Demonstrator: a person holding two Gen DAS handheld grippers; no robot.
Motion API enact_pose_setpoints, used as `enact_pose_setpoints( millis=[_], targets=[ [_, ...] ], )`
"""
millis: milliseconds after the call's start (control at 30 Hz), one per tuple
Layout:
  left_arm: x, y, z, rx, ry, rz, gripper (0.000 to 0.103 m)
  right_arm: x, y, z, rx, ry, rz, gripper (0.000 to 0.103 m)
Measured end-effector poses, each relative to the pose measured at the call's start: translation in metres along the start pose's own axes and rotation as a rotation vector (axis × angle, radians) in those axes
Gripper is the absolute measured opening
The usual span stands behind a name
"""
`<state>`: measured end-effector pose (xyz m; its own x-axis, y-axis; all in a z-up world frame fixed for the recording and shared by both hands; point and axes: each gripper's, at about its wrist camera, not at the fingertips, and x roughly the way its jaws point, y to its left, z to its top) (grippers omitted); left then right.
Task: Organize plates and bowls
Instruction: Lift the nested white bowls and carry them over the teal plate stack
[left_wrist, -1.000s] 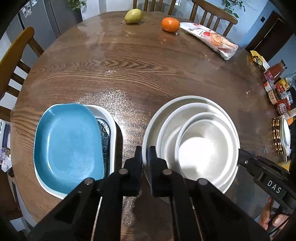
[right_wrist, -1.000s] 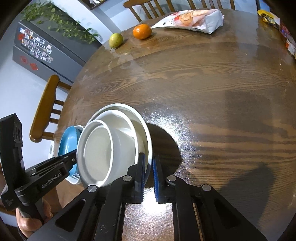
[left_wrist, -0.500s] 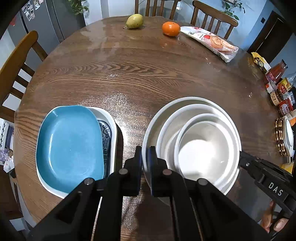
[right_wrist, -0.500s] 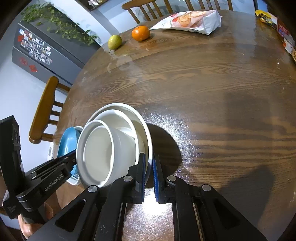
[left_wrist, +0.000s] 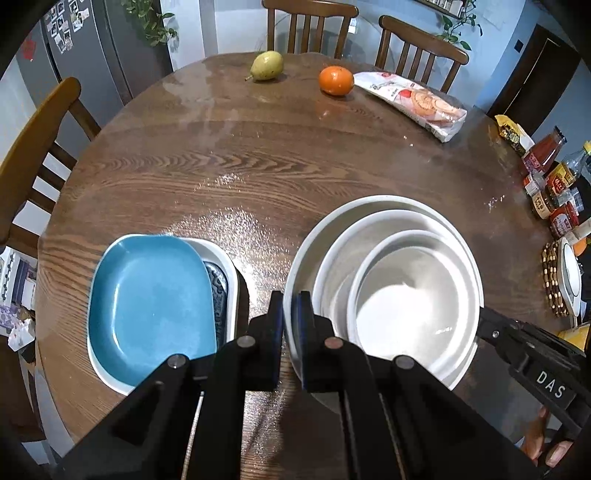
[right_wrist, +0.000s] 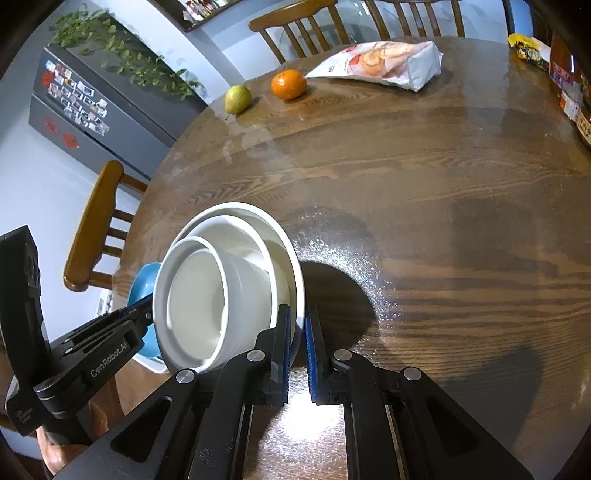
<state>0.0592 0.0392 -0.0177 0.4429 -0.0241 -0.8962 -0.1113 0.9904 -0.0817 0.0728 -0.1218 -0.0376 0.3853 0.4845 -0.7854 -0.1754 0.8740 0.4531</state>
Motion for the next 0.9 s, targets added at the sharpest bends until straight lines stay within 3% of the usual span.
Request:
enact_pose_setpoints(
  millis=[900],
  targets=[
    [-0.033,0.048,-0.004,-0.086,-0.08,0.045,0.003,-0.002,0.06,0.005,-0.103,-0.012,0.04,0.011]
  ],
)
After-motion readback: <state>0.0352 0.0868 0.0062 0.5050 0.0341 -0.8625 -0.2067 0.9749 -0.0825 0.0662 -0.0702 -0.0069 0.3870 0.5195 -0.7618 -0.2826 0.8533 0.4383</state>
